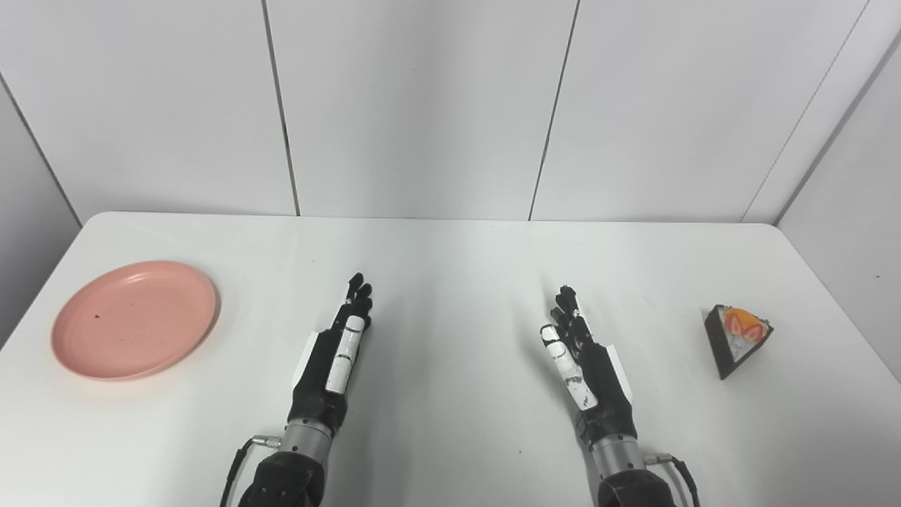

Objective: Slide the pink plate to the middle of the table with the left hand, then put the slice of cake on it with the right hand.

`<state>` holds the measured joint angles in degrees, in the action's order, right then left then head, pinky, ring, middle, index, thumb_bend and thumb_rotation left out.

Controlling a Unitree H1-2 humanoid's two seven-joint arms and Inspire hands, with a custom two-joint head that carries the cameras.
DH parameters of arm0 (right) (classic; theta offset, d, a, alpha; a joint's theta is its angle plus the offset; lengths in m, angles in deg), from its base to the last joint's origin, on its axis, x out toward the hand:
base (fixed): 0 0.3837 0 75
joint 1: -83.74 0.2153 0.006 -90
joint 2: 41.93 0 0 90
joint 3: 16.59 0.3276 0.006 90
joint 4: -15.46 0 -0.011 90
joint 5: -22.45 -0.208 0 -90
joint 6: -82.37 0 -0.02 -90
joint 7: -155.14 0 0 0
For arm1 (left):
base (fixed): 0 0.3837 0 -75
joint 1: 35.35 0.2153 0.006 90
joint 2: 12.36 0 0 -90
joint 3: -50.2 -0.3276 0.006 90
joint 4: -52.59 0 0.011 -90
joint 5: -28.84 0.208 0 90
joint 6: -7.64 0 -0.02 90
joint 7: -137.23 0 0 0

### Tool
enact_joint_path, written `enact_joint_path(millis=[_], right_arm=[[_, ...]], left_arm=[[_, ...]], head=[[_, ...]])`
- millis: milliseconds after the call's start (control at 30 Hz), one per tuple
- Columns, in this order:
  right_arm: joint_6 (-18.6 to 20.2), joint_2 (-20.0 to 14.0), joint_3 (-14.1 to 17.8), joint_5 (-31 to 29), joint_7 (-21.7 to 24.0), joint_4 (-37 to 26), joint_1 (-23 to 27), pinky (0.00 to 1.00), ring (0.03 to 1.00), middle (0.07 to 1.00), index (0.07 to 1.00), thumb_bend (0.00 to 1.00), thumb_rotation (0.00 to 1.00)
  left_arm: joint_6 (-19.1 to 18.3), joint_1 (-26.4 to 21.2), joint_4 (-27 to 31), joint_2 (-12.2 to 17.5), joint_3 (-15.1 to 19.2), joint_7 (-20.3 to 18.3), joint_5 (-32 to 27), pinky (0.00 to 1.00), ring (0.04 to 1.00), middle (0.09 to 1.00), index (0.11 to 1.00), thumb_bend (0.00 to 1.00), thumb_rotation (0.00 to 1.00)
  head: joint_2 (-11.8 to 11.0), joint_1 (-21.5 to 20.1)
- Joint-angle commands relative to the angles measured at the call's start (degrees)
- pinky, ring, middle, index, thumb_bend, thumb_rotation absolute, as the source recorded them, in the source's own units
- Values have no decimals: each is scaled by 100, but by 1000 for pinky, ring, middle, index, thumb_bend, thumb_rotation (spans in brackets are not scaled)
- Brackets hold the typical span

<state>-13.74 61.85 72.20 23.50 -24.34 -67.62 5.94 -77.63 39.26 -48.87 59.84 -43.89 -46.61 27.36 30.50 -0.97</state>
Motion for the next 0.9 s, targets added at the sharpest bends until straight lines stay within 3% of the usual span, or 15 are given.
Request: enact_joint_path(millis=[0,267,400,767,867], right_arm=[[-20,14,-18,55,-27,-135,58,1000,1000,1000,1000,573,801],[139,53,-19,80,-20,-225,57,1000,1000,1000,1000,552,787],[186,47,-21,85,-5,-250,42,1000,1000,1000,1000,555,786],[117,47,-14,54,20,-237,39,1000,1000,1000,1000,561,784],[82,18,-4,21,49,-230,20,1000,1000,1000,1000,563,783]], left_arm=[[-66,257,-194,34,7,-60,-45,1000,1000,1000,1000,566,1000],[-155,296,-49,49,-34,-67,-1,1000,1000,1000,1000,562,1000],[73,279,-158,37,-27,0,45,1000,1000,1000,1000,545,1000],[150,289,-195,14,-18,23,40,1000,1000,1000,1000,547,1000],[429,294,-254,-3,-41,112,154,1000,1000,1000,1000,523,1000]], head=[[7,8],[23,2],[7,6],[-8,26],[-97,402]])
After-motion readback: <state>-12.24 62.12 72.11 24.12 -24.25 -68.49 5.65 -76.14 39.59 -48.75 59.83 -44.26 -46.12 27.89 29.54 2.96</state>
